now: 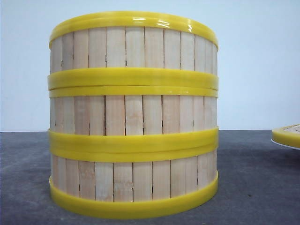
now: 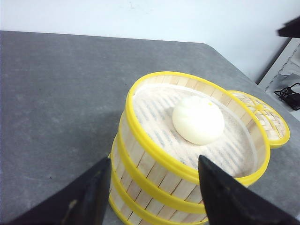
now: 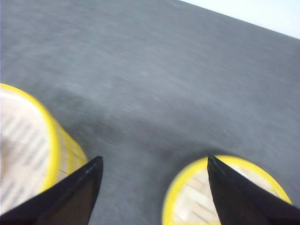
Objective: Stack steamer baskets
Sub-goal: 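Move the right gripper to the woven bamboo lid and grasp its center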
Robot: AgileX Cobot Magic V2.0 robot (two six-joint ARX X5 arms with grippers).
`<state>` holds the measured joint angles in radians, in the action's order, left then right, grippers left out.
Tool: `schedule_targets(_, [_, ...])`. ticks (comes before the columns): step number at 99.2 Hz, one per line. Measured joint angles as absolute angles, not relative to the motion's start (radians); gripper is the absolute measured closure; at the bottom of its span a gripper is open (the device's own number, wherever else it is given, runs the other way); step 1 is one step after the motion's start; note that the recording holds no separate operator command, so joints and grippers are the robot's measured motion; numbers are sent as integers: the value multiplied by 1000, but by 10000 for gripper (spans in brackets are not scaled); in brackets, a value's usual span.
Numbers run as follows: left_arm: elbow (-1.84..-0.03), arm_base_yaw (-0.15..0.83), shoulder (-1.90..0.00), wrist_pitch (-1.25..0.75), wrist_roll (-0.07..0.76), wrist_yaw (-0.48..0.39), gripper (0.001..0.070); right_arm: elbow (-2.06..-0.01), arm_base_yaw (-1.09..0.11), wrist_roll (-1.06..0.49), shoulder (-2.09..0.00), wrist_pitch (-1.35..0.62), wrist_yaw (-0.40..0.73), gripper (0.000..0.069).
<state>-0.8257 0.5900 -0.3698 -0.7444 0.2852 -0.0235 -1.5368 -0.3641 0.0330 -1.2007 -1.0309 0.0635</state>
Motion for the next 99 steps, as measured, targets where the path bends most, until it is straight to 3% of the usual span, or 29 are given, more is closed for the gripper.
schedule_targets(37, [-826, 590, -370, -736, 250, -3, 359, -1502, -184, 56, -1148, -1128, 57, 253])
schedule_targets(78, [-826, 590, -370, -745, 236, -1, 358, -1097, 25, 84, -1192, -890, 20, 254])
schedule_targets(99, [-826, 590, -370, -750, 236, -1, 359, -1020, 50, 102, -1250, -815, 20, 390])
